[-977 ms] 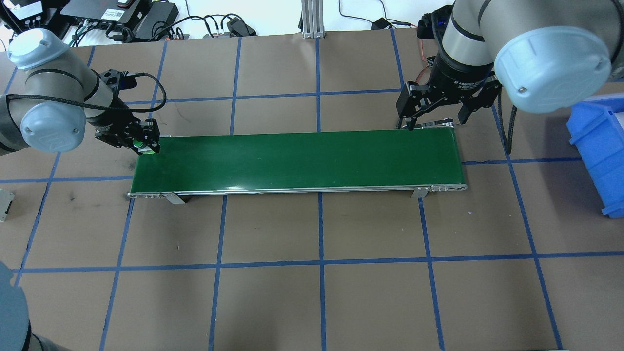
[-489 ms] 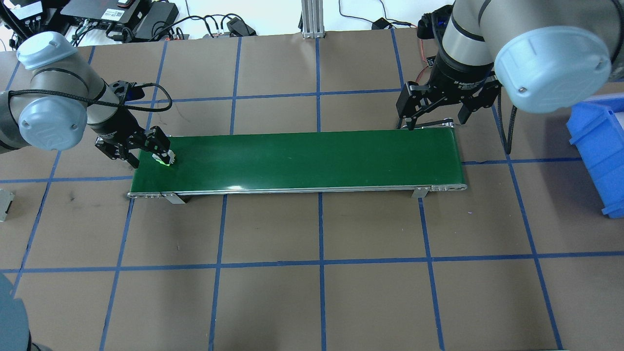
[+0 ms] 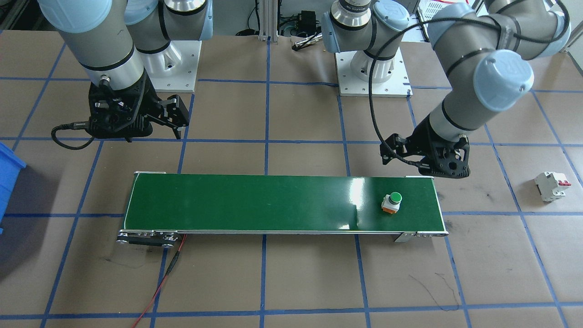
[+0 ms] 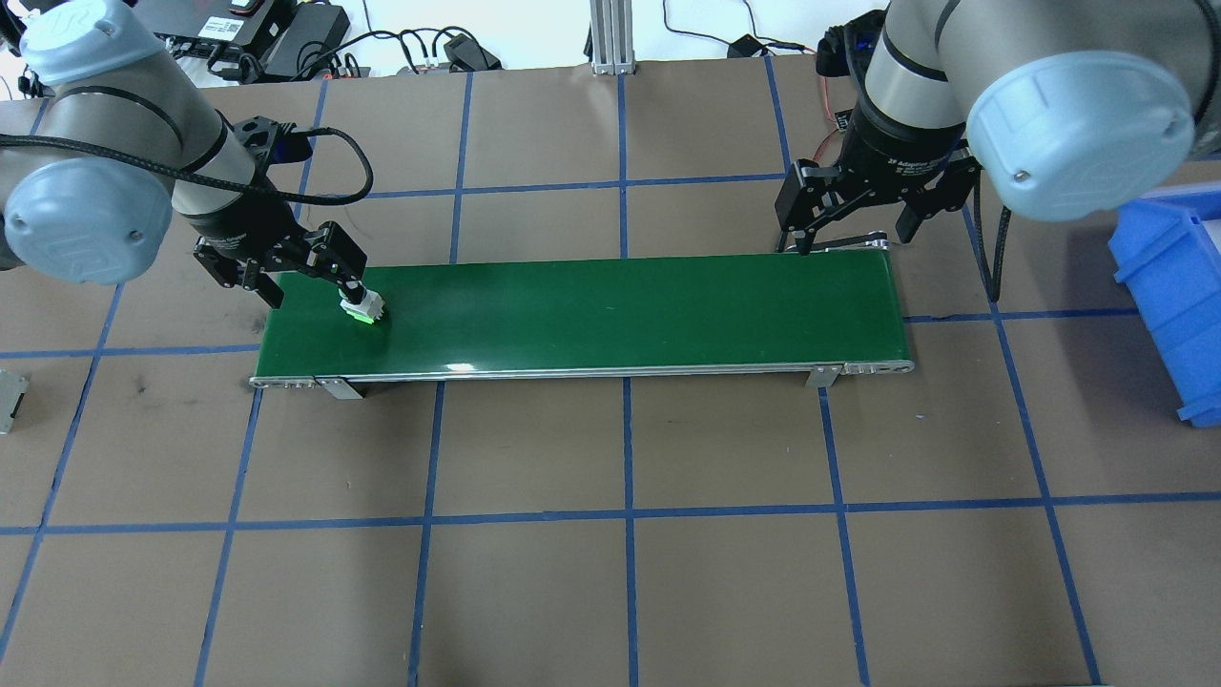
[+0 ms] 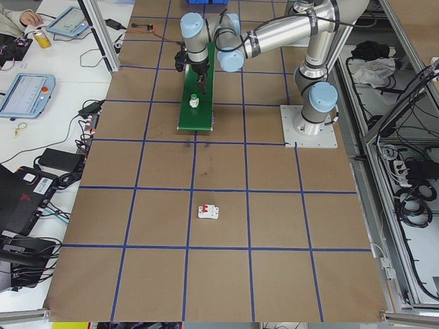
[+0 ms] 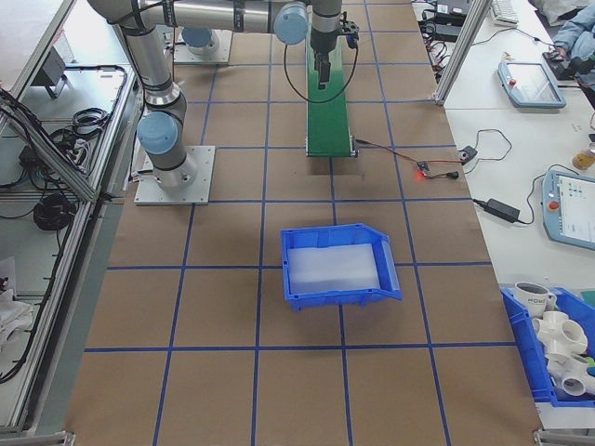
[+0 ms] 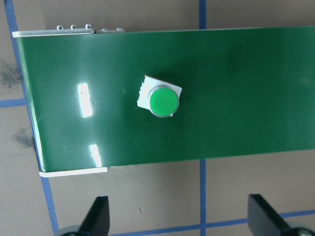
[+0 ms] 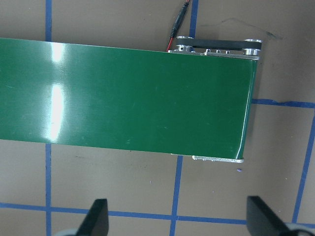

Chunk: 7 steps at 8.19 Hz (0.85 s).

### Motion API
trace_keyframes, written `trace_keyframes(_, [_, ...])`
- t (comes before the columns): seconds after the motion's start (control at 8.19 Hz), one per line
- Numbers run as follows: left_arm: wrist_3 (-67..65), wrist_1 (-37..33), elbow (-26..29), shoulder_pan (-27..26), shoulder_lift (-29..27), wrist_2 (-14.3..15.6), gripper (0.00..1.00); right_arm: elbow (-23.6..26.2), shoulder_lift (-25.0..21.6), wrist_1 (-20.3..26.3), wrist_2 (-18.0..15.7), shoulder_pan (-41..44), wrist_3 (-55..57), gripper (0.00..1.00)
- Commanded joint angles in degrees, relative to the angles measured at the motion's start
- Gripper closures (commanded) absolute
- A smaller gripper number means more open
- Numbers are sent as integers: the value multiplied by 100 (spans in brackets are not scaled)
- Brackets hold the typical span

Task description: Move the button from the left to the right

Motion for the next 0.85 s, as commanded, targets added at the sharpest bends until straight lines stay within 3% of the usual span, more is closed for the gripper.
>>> trace_keyframes(0.0, [-79, -546, 64, -106, 390, 280, 0, -9, 1, -61, -55, -16, -23, 0])
trace_keyframes(0.12, [-70, -668, 73, -106, 503, 708, 0, -9, 10, -114, -46, -25, -23, 0])
trace_keyframes(0.37, [-70, -1203, 170, -80, 775, 836, 0, -18, 106, -114, 16, -60, -14, 0])
trace_keyframes(0.49, [-70, -1249, 240, -80, 768, 1088, 0, -18, 168, -132, 24, -60, -5, 0])
trace_keyframes(0.61, [-96, -1110, 336, -80, 654, 1160, 0, -18, 273, -132, 112, -69, 30, 0])
trace_keyframes(0.73, [-35, -709, 389, -71, 488, 1222, 0, -9, 352, -202, 574, -69, 21, 0])
